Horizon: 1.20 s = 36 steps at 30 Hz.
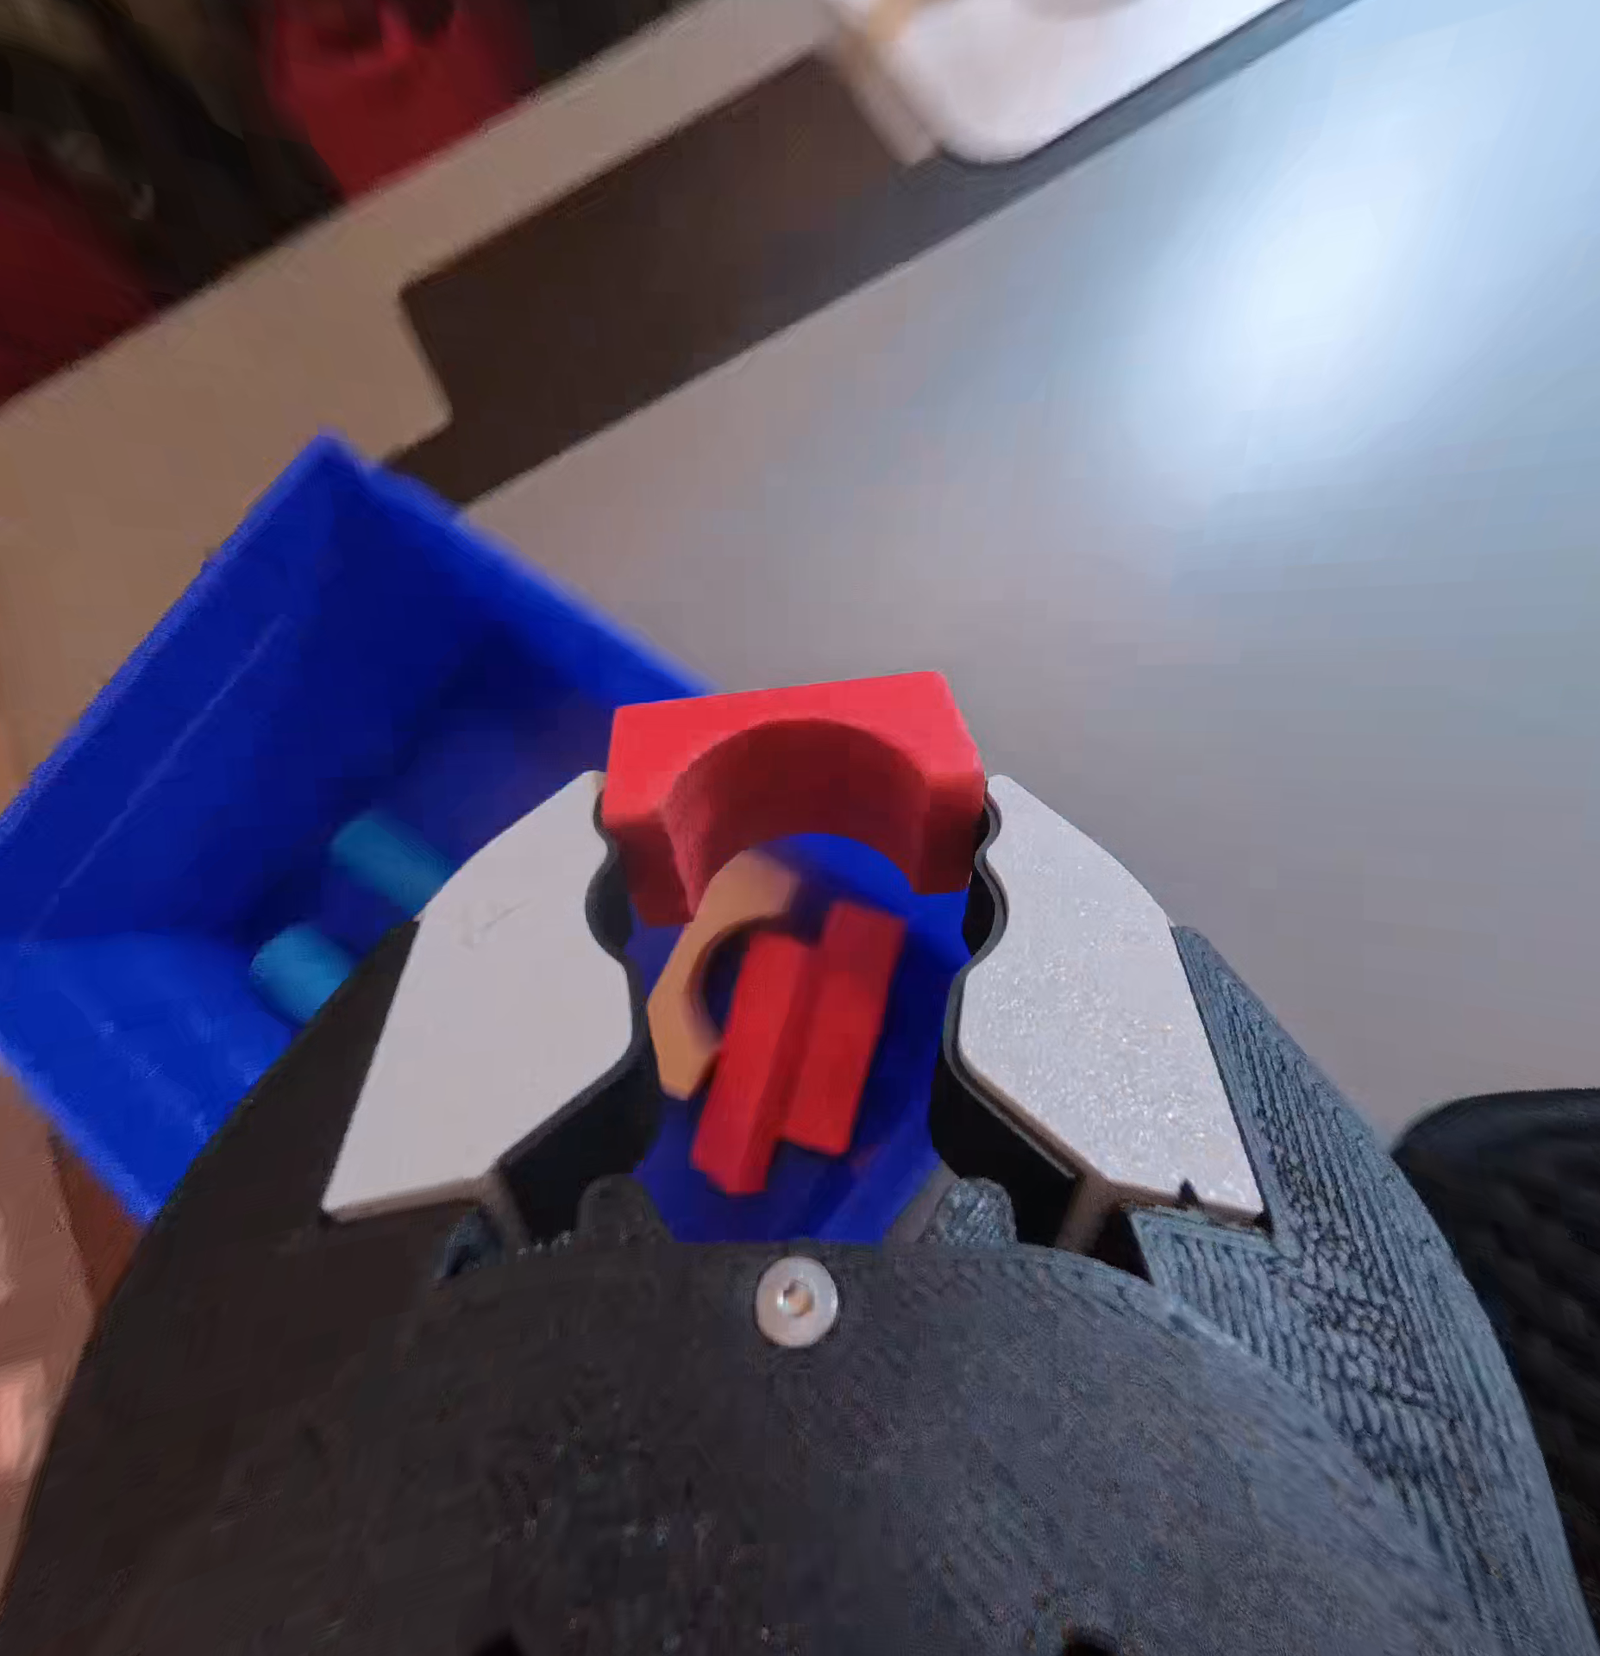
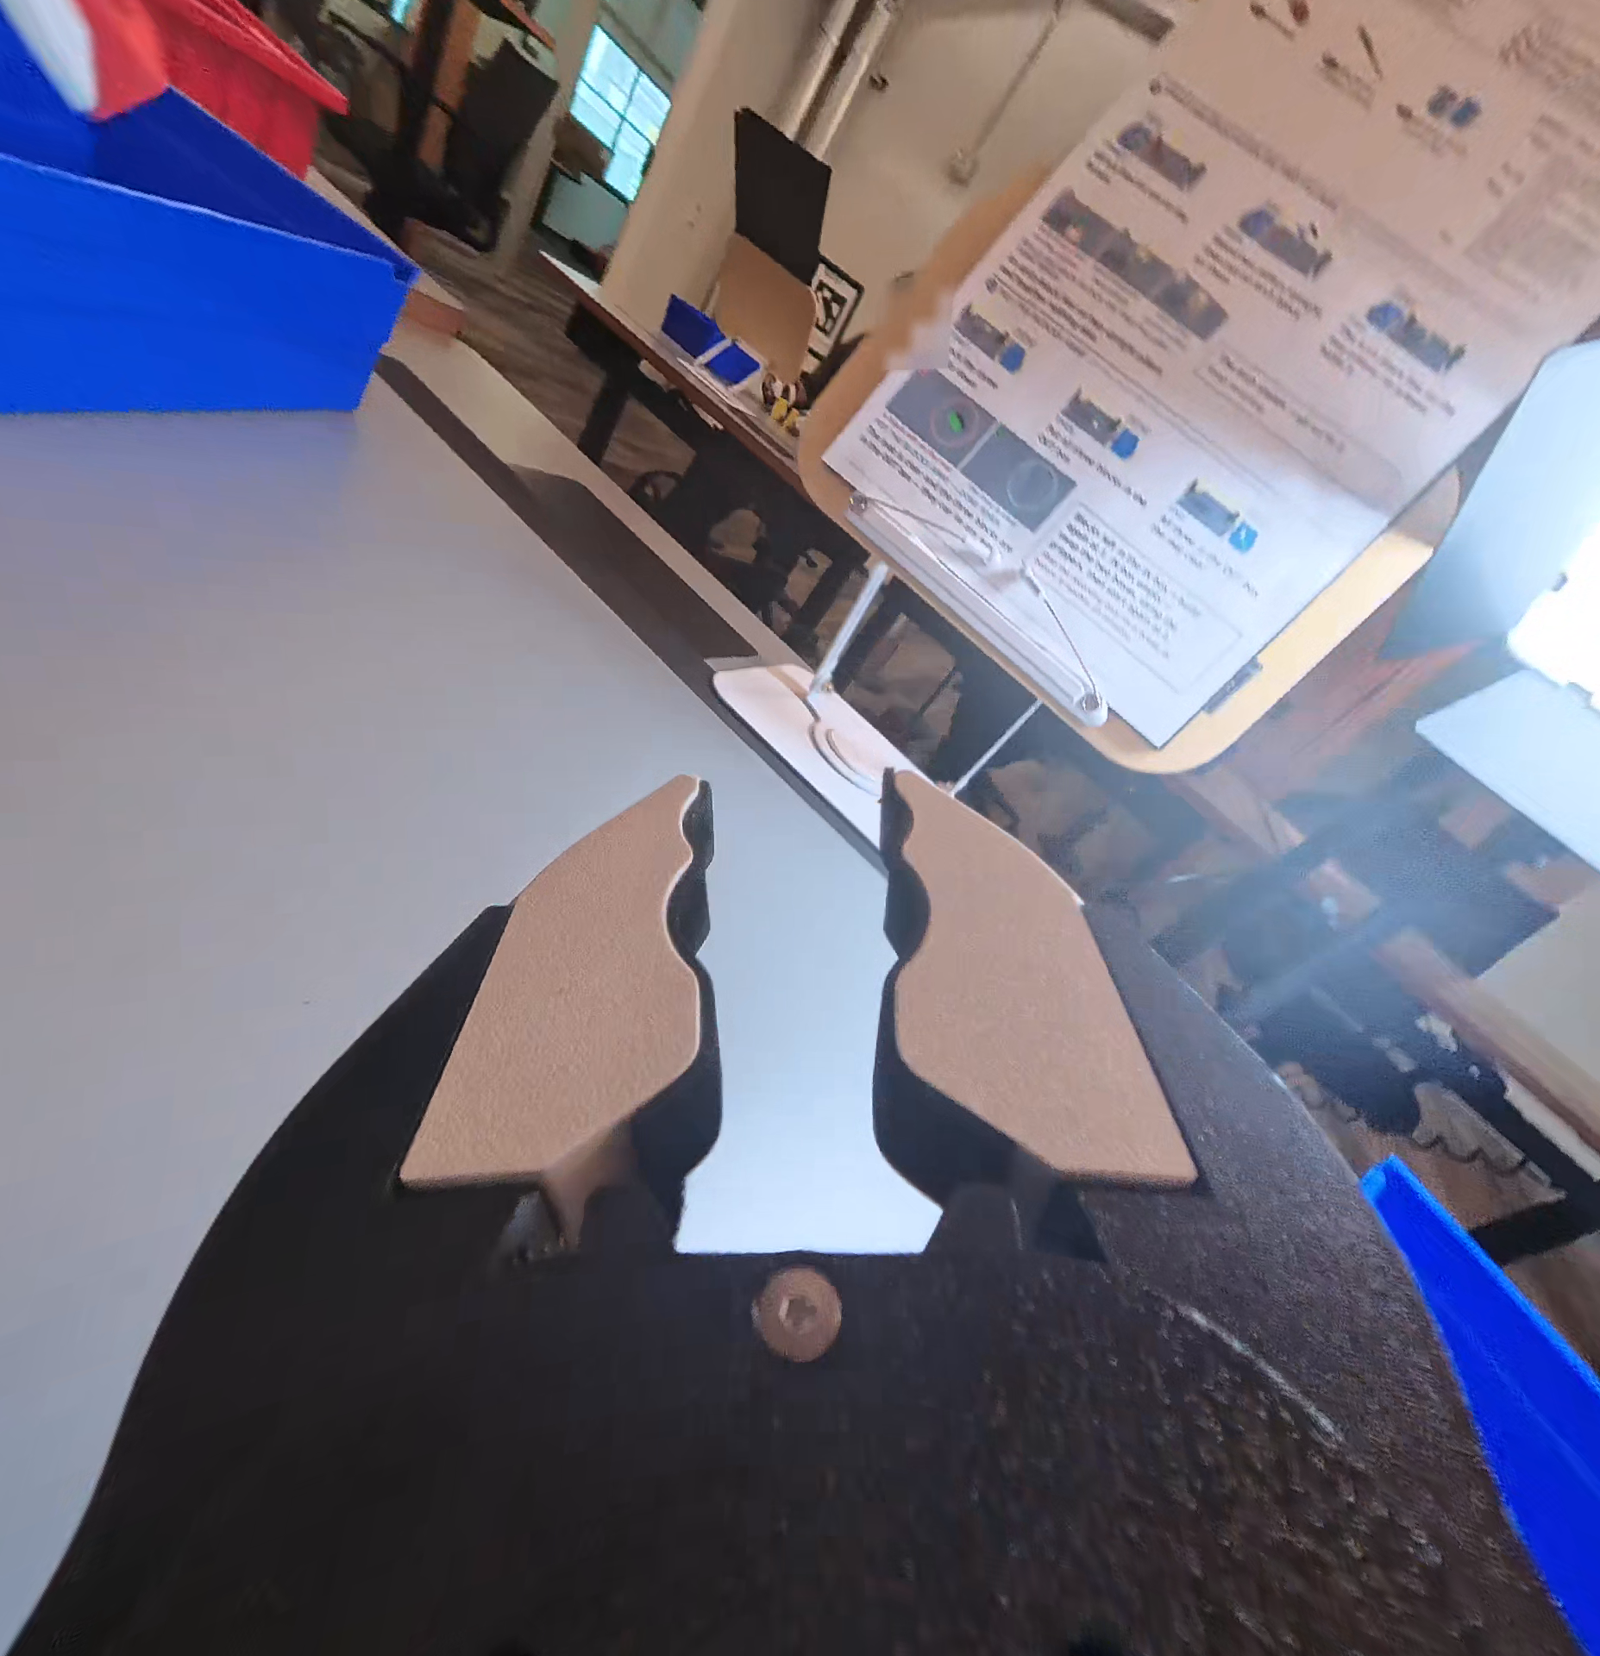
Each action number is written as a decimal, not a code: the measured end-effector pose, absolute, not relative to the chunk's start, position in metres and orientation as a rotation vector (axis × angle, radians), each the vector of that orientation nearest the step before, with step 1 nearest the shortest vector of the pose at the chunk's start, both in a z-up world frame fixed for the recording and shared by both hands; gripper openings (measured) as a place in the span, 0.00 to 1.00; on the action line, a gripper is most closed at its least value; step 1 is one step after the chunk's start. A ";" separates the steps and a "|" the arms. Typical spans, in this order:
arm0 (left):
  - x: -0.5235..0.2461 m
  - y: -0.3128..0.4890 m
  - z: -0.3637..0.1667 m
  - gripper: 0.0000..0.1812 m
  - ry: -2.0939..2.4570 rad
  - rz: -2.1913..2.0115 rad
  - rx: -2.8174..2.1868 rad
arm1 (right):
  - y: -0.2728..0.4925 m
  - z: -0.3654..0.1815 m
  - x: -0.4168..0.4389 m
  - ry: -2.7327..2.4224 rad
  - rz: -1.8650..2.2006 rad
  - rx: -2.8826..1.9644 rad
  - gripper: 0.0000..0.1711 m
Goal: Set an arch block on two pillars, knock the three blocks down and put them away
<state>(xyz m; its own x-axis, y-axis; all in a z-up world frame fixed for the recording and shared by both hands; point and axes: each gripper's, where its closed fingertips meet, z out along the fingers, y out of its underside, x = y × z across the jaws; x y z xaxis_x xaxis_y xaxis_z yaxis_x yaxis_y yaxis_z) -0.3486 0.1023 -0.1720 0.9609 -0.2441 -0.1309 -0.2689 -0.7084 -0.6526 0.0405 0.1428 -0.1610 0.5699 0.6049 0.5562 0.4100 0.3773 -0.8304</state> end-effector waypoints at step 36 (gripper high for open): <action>-0.554 0.157 -0.287 0.29 -0.376 0.283 -2.689 | 0.154 -0.207 0.042 -1.108 0.156 -1.404 0.16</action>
<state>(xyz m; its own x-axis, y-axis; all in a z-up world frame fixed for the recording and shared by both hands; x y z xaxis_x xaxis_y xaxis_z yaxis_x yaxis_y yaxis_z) -0.5536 0.1565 -0.2871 0.9431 0.3012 -0.1405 0.2182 -0.8800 -0.4218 0.0422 0.1535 -0.2073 0.5253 0.6750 0.5182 0.5051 0.2428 -0.8282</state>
